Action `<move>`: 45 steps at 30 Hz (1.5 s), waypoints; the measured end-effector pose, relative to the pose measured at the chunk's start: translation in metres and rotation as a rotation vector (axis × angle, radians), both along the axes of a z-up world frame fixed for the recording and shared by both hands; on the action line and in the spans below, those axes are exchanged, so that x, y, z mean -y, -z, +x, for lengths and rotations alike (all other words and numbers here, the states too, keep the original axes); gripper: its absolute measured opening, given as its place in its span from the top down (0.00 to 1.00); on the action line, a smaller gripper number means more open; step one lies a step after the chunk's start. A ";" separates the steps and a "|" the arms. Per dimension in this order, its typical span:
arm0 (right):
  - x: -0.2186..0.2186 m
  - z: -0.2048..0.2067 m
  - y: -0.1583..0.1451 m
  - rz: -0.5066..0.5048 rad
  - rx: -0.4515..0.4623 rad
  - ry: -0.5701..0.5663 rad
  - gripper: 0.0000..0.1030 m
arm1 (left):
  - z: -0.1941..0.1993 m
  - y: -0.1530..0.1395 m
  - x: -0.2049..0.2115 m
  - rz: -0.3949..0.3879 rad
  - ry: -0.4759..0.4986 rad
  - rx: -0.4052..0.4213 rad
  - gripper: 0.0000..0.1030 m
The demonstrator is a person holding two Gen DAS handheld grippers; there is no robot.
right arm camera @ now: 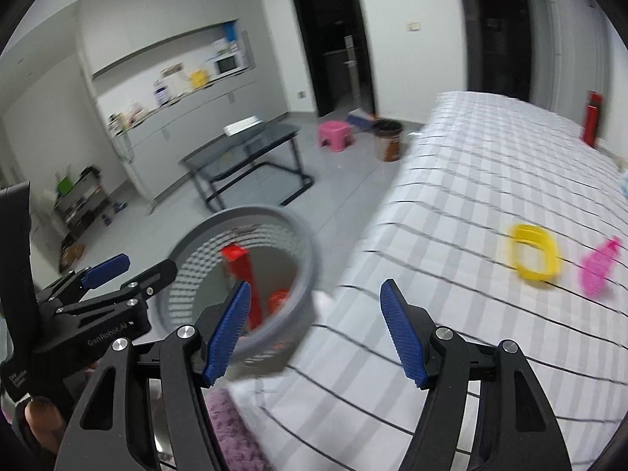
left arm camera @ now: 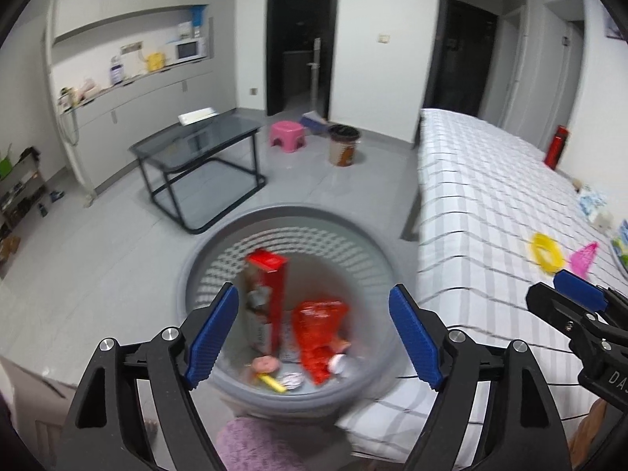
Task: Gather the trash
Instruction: 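Move both open tools back to the bed, then close the right tool on the pink shuttlecock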
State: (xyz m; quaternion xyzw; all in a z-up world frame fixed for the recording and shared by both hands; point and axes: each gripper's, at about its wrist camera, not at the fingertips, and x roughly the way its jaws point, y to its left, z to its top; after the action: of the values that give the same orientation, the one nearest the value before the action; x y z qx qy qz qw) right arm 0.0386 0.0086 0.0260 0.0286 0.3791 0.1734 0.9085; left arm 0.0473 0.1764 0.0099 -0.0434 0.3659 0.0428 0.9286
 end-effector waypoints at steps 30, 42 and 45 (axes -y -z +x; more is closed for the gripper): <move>0.251 0.030 0.002 -0.018 -0.040 0.432 0.34 | 0.096 -0.011 0.243 0.000 0.372 -0.009 0.21; 0.260 0.083 0.039 -0.035 -0.129 0.441 0.34 | 0.123 0.002 0.253 0.037 0.338 -0.032 0.21; 0.261 0.094 0.050 -0.043 -0.149 0.447 0.34 | 0.126 0.008 0.251 0.044 0.326 -0.041 0.21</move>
State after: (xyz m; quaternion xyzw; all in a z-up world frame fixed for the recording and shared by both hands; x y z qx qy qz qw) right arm 0.1329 -0.2526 -0.0244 0.1052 0.4330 -0.0430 0.8942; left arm 0.1736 -0.0750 0.0024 0.0379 0.3861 -0.0994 0.9163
